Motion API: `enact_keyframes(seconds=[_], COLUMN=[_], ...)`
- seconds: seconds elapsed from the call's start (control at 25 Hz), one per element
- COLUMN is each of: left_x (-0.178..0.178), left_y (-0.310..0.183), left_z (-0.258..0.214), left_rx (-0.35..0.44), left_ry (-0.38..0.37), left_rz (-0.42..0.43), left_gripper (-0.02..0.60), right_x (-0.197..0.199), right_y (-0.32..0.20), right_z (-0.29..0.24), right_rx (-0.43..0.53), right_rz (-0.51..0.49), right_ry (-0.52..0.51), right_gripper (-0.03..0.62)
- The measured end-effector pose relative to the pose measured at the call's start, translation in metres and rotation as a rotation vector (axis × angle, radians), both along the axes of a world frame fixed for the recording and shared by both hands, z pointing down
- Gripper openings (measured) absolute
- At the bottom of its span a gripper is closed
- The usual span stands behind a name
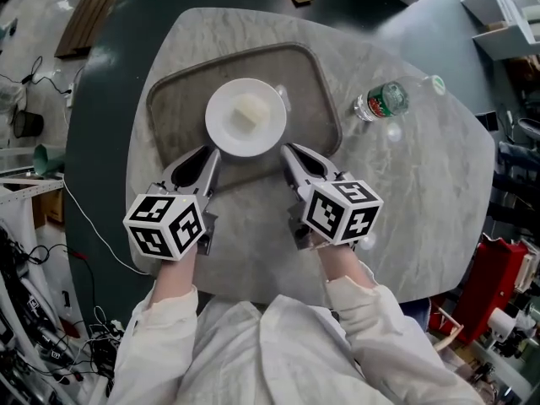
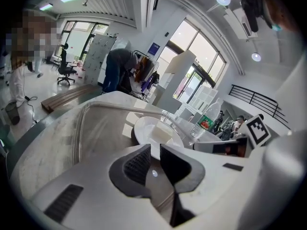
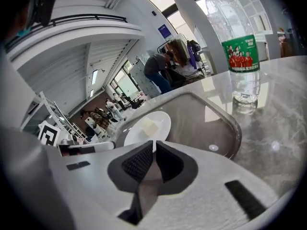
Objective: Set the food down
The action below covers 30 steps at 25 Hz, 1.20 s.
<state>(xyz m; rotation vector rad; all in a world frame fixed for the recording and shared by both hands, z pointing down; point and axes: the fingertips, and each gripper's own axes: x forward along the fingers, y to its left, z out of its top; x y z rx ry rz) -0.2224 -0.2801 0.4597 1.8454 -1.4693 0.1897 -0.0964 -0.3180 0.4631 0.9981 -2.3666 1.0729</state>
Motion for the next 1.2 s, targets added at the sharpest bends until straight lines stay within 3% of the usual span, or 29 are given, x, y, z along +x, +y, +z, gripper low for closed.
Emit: enact_keyframes(seconds=[0.24,0.44,0.84,1.0,1.2], left_x=[-0.001,0.014,0.063,0.085,0.12], left_y=[0.021,0.041,0.112,0.149,0.197], left_z=[-0.027,-0.071,-0.193,-0.233,-0.255], left_rx=[0.051,0.146,0.456,0.586,0.661], left_ry=[0.003,0.0,0.09,0.167,0.221], left_rz=[0.015,0.083,0.248,0.329,0.468], left_gripper=[0.064,0.052,0.029,0.022,0.018], right_x=[0.021,0.042,0.081,0.097,0.11], right_y=[0.016,0.04,0.126,0.167,0.217], right_z=[-0.033,-0.078,-0.181,-0.213,-0.23], right_rx=[0.044,0.164,0.391,0.462,0.5], right_rz=[0.088,0.128,0.205,0.226,0.216], right_ry=[-0.052,-0.061,-0.093,-0.124,-0.143], right_gripper=[0.015,0.011,0.008,0.005,0.005])
